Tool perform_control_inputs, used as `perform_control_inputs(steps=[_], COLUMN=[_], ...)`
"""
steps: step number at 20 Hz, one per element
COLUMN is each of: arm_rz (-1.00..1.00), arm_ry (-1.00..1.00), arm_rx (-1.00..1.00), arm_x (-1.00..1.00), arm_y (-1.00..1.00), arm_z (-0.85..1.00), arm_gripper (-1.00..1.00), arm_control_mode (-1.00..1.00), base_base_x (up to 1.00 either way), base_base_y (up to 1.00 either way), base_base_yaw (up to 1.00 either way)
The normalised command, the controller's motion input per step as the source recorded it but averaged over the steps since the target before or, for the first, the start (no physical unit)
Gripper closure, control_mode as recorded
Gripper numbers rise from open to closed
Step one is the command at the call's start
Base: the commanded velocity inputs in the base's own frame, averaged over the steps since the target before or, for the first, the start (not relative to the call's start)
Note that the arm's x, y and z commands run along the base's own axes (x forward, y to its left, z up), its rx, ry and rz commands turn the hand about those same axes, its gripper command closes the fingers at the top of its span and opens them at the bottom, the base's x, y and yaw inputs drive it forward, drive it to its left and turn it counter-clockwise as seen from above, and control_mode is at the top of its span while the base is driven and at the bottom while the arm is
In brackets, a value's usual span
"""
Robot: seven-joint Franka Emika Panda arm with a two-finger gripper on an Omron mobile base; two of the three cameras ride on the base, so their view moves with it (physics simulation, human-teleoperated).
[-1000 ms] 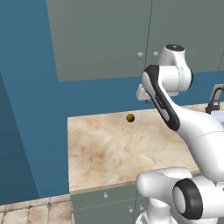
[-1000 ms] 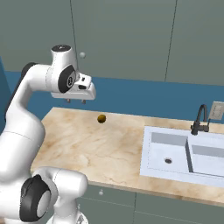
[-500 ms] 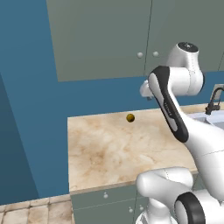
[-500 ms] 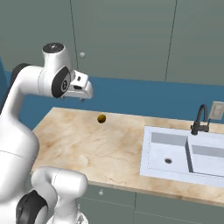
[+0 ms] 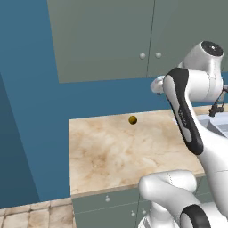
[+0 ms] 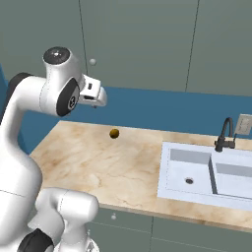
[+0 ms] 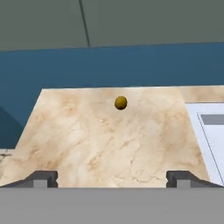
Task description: Pick the soap dispenser and bar soap from the cabinet and place them on the counter.
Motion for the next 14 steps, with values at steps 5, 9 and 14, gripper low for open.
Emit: perform_control_inputs(steps=[5,9,14], arm_rz=[0.00,0.00,0.00], arm_ry=[-0.16,-0.19,-0.17], arm_rx=[0.00,0.00,0.00], arm_x=[-0.04,-0.09,-0.01], arm_y=[-0.12,-0.14,-0.07], arm_z=[0.07,0.14,0.12], arm_gripper=[-1.00,-1.00,-1.00], arm_control_mode=[-1.00,-1.00,-1.00], base_base_x=[0.00,0.00,0.00], base_base_y=[0.00,0.00,0.00], base_base_yaw=[0.00,0.00,0.00])
